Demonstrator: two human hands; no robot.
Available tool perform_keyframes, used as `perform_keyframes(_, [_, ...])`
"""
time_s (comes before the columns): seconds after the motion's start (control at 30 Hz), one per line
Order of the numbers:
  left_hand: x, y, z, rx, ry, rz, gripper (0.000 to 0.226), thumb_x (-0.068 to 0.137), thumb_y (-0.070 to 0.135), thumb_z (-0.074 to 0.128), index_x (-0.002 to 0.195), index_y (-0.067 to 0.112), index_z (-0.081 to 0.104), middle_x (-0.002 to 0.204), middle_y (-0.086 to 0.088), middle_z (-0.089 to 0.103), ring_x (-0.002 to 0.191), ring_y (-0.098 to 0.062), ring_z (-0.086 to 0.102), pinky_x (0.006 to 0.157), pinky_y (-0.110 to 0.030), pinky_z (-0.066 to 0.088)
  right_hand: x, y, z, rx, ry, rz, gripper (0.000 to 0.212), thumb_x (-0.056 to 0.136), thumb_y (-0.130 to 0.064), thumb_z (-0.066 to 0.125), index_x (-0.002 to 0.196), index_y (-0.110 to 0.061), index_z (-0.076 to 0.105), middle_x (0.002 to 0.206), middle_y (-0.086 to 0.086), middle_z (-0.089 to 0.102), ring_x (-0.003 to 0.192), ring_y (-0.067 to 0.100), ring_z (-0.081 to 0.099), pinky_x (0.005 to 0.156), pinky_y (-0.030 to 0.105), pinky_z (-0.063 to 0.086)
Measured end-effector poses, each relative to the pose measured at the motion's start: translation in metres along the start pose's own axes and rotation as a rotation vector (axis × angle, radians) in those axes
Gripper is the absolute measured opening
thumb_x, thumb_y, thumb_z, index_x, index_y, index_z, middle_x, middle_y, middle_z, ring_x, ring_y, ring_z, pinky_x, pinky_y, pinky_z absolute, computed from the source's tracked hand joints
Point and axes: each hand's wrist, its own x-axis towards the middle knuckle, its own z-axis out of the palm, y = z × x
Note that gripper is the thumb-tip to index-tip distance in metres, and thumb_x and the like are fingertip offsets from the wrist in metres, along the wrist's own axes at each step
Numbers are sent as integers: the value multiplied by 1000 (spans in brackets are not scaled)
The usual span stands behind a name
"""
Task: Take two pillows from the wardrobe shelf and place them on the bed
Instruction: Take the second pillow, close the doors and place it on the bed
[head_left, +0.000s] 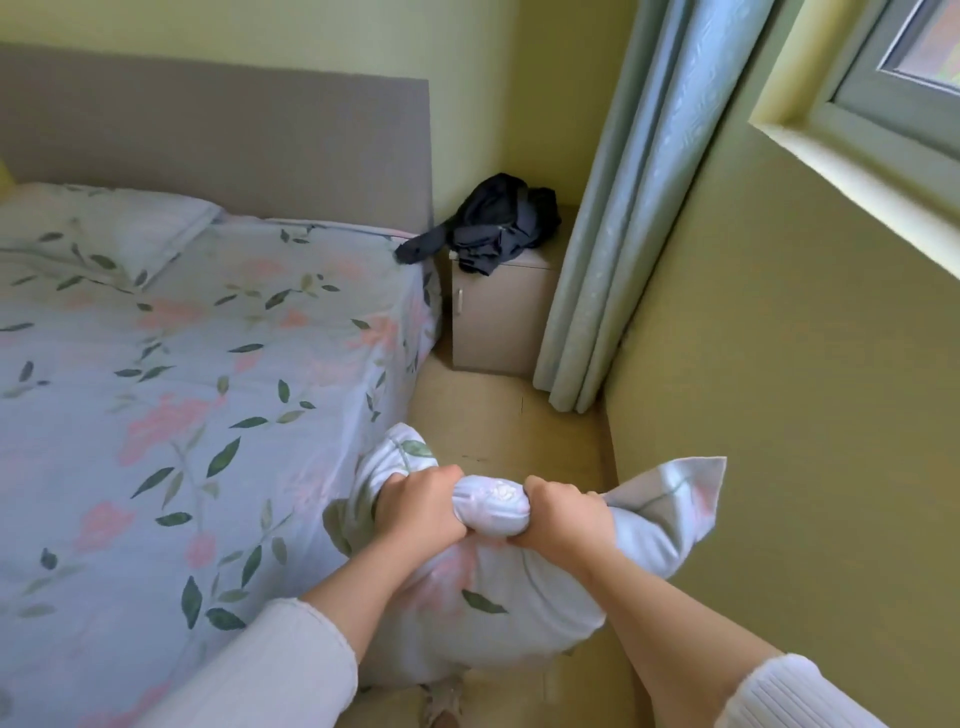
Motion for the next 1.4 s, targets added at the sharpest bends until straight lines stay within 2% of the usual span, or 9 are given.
perform_keyframes(0.13, [84, -15, -21, 13, -12, -36, 18, 68, 19, 54, 85, 19, 55, 93, -7, 69, 91, -36, 59, 68, -30, 37, 84, -8, -33, -25, 26, -26, 39, 75, -50, 61, 68, -26, 31, 84, -1, 55, 88, 28, 58, 73, 32, 31])
perform_keyframes(0.3, [186, -14, -43, 45, 29, -27, 22, 70, 21, 55, 91, 18, 59, 93, -7, 69, 91, -36, 59, 69, -29, 35, 181, 3, -74, 7, 51, -41, 39, 72, -54, 62, 83, -25, 38, 99, 0, 66, 96, 25, 61, 78, 34, 34])
perform_keyframes(0.5, [318, -12, -56, 46, 87, -104, 24, 68, 21, 58, 92, 17, 59, 94, -8, 69, 92, -37, 60, 73, -31, 44, 311, 23, -129, -49, 101, -120, 37, 74, -53, 61, 85, -25, 39, 103, 0, 67, 100, 25, 61, 79, 34, 33])
perform_keyframes(0.73, [456, -7, -75, -5, 167, -243, 21, 68, 28, 62, 85, 17, 58, 89, -8, 70, 87, -34, 63, 68, -30, 44, 463, 43, -195, -127, 131, -312, 35, 77, -50, 60, 87, -20, 44, 101, 2, 68, 95, 26, 62, 73, 33, 30])
perform_keyframes(0.83, [497, -10, -88, -68, 178, -316, 27, 66, 35, 63, 83, 15, 58, 89, -11, 70, 87, -35, 64, 67, -32, 46, 512, 39, -221, -168, 148, -396, 48, 76, -58, 59, 100, -17, 52, 101, 3, 68, 95, 28, 62, 74, 34, 33])
perform_keyframes(0.97, [538, -27, -113, -158, 220, -400, 30, 57, 42, 61, 71, 20, 46, 90, -11, 70, 86, -37, 63, 60, -28, 36, 568, 15, -250, -204, 196, -513, 48, 75, -56, 61, 102, -17, 52, 101, 4, 68, 96, 29, 63, 73, 34, 35])
perform_keyframes(1.03, [557, -39, -128, -201, 256, -446, 29, 60, 36, 68, 73, 18, 50, 91, -12, 69, 86, -37, 62, 61, -28, 37, 593, -2, -265, -218, 212, -551, 40, 78, -48, 61, 102, -18, 52, 102, 3, 68, 95, 28, 63, 73, 33, 34])
perform_keyframes(1.2, [595, -76, -172, -358, 314, -514, 46, 48, 36, 66, 85, 10, 60, 87, -11, 68, 80, -33, 62, 63, -33, 46, 640, -54, -299, -254, 234, -603, 29, 77, -40, 63, 95, -21, 50, 101, 3, 68, 92, 28, 62, 79, 32, 37])
perform_keyframes(1.4, [624, -135, -235, -642, 366, -529, 49, 36, 27, 70, 81, 7, 64, 78, -5, 64, 70, -23, 55, 61, -28, 42, 680, -138, -347, -300, 169, -651, 44, 73, -42, 69, 109, -21, 52, 111, 1, 66, 102, 26, 60, 76, 31, 33])
